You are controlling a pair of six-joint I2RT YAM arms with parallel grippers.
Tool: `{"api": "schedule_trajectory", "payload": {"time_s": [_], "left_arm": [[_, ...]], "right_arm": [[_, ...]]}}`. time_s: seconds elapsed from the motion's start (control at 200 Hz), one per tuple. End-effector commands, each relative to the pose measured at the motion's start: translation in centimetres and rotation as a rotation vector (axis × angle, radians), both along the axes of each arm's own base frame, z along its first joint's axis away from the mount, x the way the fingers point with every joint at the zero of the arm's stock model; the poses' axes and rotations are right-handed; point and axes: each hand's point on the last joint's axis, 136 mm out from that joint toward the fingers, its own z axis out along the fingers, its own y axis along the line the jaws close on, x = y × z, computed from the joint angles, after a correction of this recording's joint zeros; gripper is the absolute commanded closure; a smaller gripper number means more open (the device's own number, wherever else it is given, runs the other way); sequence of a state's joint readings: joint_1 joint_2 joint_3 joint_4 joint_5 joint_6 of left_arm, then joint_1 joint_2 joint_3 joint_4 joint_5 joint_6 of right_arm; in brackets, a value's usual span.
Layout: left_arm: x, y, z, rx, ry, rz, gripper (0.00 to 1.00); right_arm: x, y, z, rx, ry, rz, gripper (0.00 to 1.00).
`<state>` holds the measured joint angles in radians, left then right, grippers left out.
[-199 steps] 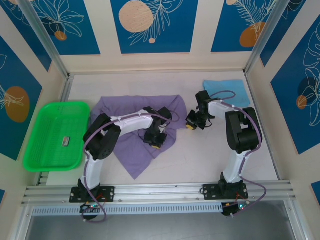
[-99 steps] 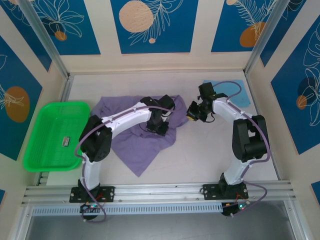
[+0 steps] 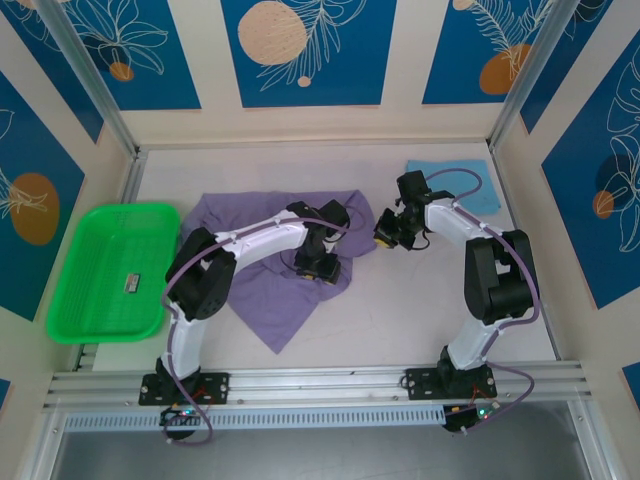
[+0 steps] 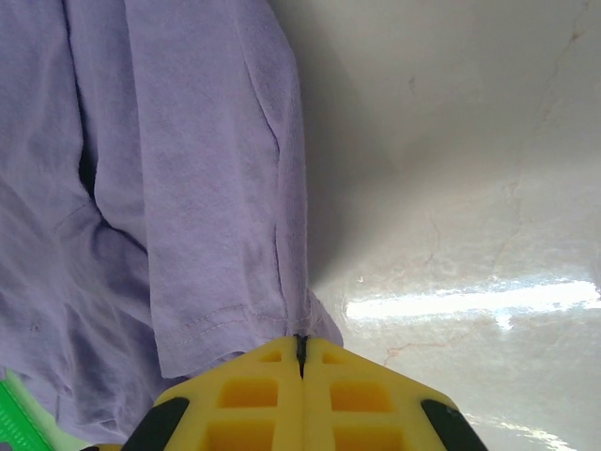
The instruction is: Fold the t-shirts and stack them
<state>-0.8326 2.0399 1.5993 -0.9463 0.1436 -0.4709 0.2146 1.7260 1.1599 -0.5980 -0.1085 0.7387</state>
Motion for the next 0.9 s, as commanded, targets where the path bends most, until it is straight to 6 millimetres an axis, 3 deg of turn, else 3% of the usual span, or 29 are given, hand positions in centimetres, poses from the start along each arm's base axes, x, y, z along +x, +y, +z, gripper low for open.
{"api": "schedule_trajectory", "payload": {"time_s": [0.0, 0.125, 0.26, 0.44, 0.545, 0.61, 0.695, 0.8, 0.895], "left_arm": [[-0.1, -0.5, -0.2, -0.011, 0.020, -0.006, 0.54], [-0.2, -0.5, -0.1, -0.014, 0.020, -0.009, 0.70], [-0.1, -0.4, 0.3, -0.017, 0.012, -0.010, 0.94], [0.0, -0.5, 0.7, -0.022, 0.003, -0.013, 1.00], [0.9, -0.6, 2.9, -0.043, -0.053, -0.018, 1.00], [2.5, -0.5, 6.3, -0.077, -0.138, -0.010, 1.00], [5.4, 0.2, 13.4, -0.147, -0.316, 0.017, 1.00], [9.0, 2.2, 25.0, -0.273, -0.631, 0.068, 1.00], [10.0, 4.8, 36.4, -0.379, -0.967, 0.099, 1.00]], "right_arm": [[-0.6, -0.1, -0.1, 0.005, 0.014, 0.008, 1.00], [-0.6, -0.2, -0.2, 0.004, 0.017, 0.007, 1.00], [-0.5, -0.3, 0.2, 0.001, 0.010, 0.003, 1.00], [-0.1, -0.4, 1.1, 0.000, -0.013, 0.001, 1.00], [0.4, -0.5, 2.8, 0.004, -0.051, 0.001, 1.00], [1.0, -0.6, 5.4, 0.013, -0.124, -0.001, 1.00], [1.9, -1.2, 10.0, 0.026, -0.256, -0.012, 1.00], [2.6, -2.5, 17.3, 0.044, -0.451, -0.034, 1.00], [2.5, -3.9, 24.6, 0.035, -0.651, -0.051, 1.00]]}}
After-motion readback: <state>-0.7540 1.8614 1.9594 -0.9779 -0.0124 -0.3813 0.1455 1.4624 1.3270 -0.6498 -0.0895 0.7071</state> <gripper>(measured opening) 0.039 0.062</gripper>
